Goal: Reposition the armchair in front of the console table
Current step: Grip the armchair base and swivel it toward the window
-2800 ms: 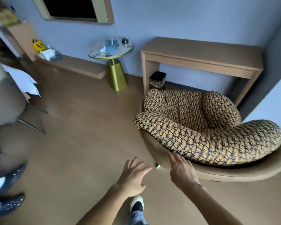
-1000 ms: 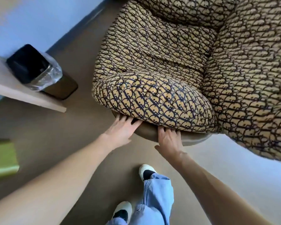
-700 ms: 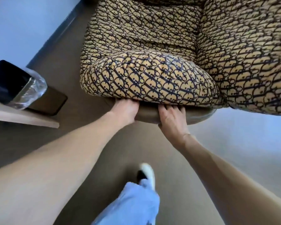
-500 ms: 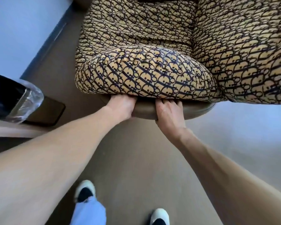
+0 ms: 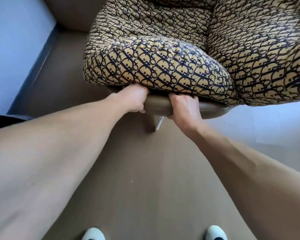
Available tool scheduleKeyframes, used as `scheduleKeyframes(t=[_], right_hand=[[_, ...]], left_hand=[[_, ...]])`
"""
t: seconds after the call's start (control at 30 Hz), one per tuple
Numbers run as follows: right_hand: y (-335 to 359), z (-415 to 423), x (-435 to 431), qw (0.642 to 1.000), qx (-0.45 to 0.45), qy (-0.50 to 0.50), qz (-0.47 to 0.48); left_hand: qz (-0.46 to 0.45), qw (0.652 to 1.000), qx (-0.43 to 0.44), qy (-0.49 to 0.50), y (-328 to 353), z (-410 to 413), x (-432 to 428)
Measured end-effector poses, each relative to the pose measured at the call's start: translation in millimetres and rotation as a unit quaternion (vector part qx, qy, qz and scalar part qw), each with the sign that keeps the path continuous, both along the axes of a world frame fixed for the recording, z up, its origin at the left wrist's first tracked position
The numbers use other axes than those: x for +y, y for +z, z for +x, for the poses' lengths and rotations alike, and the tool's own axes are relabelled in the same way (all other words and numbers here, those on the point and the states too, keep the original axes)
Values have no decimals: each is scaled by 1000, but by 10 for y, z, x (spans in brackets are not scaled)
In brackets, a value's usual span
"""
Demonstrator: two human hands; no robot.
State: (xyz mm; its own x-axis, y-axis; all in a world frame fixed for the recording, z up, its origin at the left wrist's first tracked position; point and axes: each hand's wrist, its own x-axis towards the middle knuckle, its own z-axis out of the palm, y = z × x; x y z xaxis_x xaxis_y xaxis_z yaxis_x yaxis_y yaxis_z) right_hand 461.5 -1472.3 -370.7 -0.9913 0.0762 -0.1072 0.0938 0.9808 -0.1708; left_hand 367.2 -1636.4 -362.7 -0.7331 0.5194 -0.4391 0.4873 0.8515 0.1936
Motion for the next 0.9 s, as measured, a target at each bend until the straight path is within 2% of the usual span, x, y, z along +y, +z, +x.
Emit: scheduleKeyframes(t=[0.2, 0.53, 0.73, 0.9], right_hand=[[2, 138, -417, 1000, -5, -23, 7], [-26, 695, -1037, 999, 9, -27, 26], [-6, 805, -1122, 1000, 3, -21, 12], [-9, 824, -1086, 1000, 5, -26, 14]], left_hand=[[27, 999, 7, -31, -30, 72, -397], [-7, 999, -18, -39, 12, 636, -977], [-50, 999, -15, -10, -16, 798, -1080], [-51, 998, 30, 33, -45, 921, -1029]])
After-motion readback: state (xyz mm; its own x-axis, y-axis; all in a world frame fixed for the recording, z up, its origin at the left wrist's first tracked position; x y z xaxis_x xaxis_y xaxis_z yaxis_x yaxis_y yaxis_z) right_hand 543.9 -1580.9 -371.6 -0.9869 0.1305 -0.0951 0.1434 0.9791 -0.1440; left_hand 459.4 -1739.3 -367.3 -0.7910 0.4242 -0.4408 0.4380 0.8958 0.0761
